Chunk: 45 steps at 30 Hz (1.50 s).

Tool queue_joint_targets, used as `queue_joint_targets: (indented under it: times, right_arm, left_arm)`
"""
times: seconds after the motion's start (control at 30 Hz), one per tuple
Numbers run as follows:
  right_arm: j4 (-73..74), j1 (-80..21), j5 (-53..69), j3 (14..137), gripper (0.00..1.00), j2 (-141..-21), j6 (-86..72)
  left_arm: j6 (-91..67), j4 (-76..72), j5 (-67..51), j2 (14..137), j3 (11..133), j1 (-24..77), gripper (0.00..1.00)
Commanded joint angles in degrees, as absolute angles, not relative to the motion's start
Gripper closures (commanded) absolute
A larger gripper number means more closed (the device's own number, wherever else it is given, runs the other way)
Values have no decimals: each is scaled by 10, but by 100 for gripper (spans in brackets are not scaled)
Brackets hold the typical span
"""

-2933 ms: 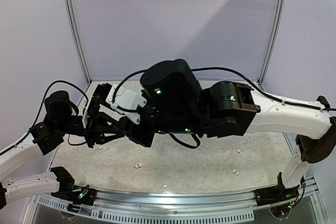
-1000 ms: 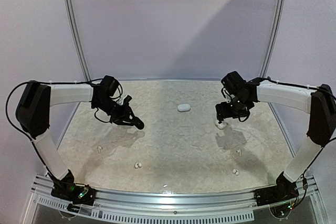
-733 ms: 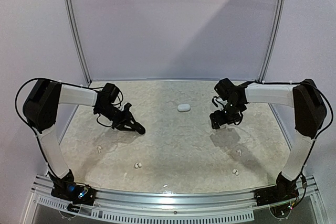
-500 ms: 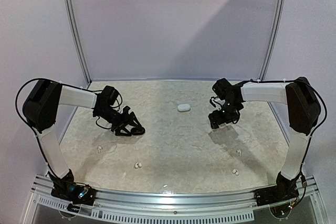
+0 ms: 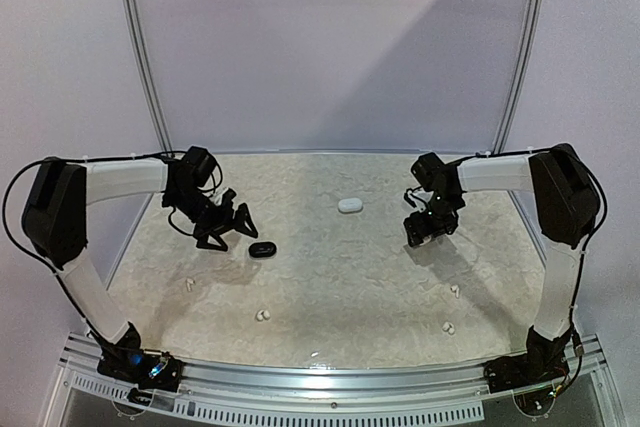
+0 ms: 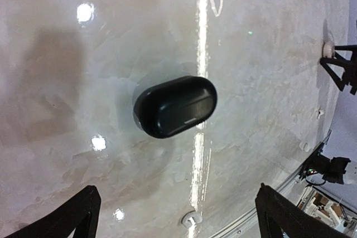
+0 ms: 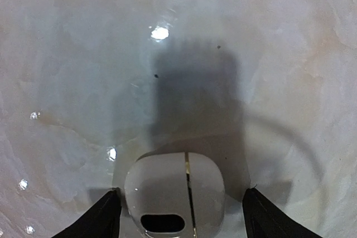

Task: Insert the wireless bluetooth earbuds into the charging case
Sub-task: Pick up the charging case from the center of the board, then pass from the right arm to the left

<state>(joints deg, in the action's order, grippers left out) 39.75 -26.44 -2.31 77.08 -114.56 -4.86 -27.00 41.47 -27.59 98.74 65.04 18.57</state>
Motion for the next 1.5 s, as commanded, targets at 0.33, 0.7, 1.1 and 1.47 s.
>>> queue_joint_targets:
  times: [0.33,0.7,1.1,1.47]
  right_arm:
    - [367,-257,34,768,64,-1200,-34]
    - [249,-379,-63,681,81,-953,23]
    - [50,-732,-340,722,83,-814,273]
    - [54,-833,-384,899,83,-960,385]
  left_arm:
    - [-201,445,-281,897,660,182,2]
    - [-54,483,-337,779,710,212,7]
    - [-115,258,-345,581,646,365,8]
    - [-108,300,-313,597,666,435,20]
